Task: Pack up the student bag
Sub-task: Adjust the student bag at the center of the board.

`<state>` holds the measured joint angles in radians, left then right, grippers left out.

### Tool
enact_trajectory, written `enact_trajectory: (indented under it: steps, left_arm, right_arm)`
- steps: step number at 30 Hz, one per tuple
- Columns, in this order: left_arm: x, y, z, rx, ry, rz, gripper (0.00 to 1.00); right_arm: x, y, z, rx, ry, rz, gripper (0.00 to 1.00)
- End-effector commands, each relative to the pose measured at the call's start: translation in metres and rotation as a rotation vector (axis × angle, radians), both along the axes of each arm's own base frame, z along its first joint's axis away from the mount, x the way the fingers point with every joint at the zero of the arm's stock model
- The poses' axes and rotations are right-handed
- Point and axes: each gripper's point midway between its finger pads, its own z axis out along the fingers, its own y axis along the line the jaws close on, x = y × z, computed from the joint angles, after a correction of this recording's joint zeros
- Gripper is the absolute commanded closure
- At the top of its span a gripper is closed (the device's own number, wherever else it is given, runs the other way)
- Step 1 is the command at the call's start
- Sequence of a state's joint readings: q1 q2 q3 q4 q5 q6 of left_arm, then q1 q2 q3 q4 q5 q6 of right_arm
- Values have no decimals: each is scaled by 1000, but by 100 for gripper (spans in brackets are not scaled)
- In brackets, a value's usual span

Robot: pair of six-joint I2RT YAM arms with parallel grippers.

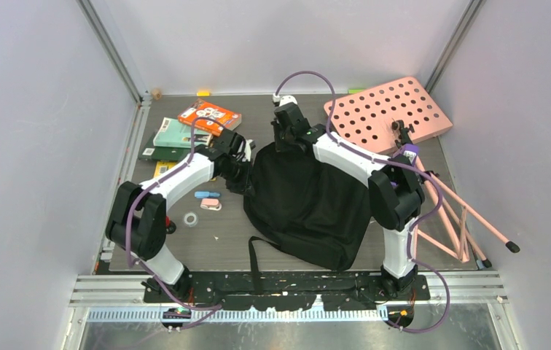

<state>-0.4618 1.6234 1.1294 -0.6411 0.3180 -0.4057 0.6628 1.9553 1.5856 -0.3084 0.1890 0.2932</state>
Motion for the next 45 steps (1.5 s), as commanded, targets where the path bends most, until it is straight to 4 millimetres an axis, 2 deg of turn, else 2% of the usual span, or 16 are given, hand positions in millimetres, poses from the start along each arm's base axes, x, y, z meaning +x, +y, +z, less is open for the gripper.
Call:
enact_trajectory:
  steps: [1,7,18,31,35,39,40,45]
  left_arm:
    - [9,-6,28,-52,-86,-28,100]
    - [12,-6,36,-82,-94,-22,100]
    - [22,6,50,-115,-125,27,100]
    - [26,16,47,-119,-108,63,100]
    - [26,16,48,-120,-111,63,100]
    - [25,17,50,-126,-123,62,100]
    - [25,17,50,-125,-125,62,100]
    - [25,19,47,-111,-117,61,100]
  right_arm:
    - [8,28,32,72,-77,28,100]
    - [0,47,25,92,-63,68,100]
    - [-21,81,15,138,-31,137,100]
    - [-51,98,32,273,15,189,100]
    - [-51,101,39,298,1,191,100]
    - [-44,104,28,266,3,190,100]
    - [-43,104,17,241,21,191,100]
    - [-44,116,28,286,27,228,100]
